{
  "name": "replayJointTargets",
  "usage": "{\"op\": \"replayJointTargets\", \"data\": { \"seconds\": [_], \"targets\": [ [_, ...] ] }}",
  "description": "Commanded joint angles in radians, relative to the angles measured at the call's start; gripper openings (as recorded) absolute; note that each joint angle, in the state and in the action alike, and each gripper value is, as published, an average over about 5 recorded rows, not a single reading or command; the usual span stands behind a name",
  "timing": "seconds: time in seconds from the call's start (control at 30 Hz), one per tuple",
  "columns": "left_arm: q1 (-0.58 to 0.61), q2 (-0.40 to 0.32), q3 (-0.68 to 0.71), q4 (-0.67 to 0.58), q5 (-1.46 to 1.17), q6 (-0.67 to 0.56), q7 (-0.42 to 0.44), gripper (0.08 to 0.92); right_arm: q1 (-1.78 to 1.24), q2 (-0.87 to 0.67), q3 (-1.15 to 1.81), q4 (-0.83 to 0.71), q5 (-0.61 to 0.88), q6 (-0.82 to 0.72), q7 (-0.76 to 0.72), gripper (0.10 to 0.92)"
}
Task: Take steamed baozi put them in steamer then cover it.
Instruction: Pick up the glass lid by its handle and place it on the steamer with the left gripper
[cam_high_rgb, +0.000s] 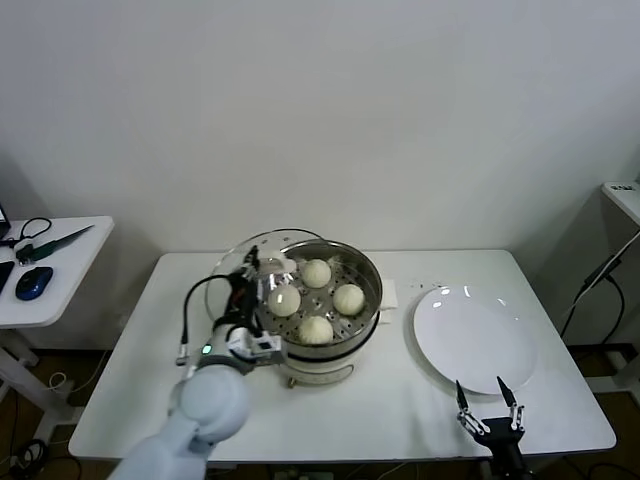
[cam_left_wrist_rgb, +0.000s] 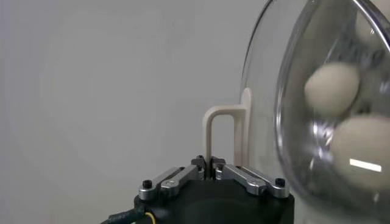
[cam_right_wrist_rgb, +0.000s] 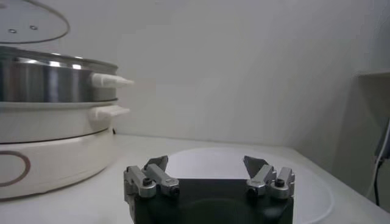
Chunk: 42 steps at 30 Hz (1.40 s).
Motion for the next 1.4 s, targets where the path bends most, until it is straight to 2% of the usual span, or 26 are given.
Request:
{"op": "replayJointTargets", "data": {
  "seconds": [0.03, 0.27, 0.43, 0.7, 1.4],
  "targets": [
    [-0.084, -0.111, 0.190, -0.016, 0.156, 0.100, 0.106, 0.141, -0.002, -0.020, 0.003, -0.003, 0.030, 0.003, 0.003, 0.823],
    [-0.111, -0.242, 0.233, 0.109, 0.253, 0.096, 0.118, 0.141, -0.012, -0.032, 0.006, -0.006, 0.057, 0.021, 0.010, 0.823],
    [-0.105, -0.295, 0.235, 0.196, 0.323, 0.085, 0.100, 0.141, -0.017, -0.036, 0.009, -0.007, 0.067, 0.033, 0.015, 0.823],
    [-0.082, -0.291, 0.195, 0.263, 0.383, 0.069, 0.073, 0.141, -0.020, -0.027, 0.008, -0.006, 0.064, 0.043, 0.020, 0.823],
    [-0.069, -0.281, 0.143, 0.300, 0.391, 0.063, 0.026, 0.141, -0.028, -0.020, 0.004, 0.000, 0.063, 0.056, 0.032, 0.823]
  ]
}}
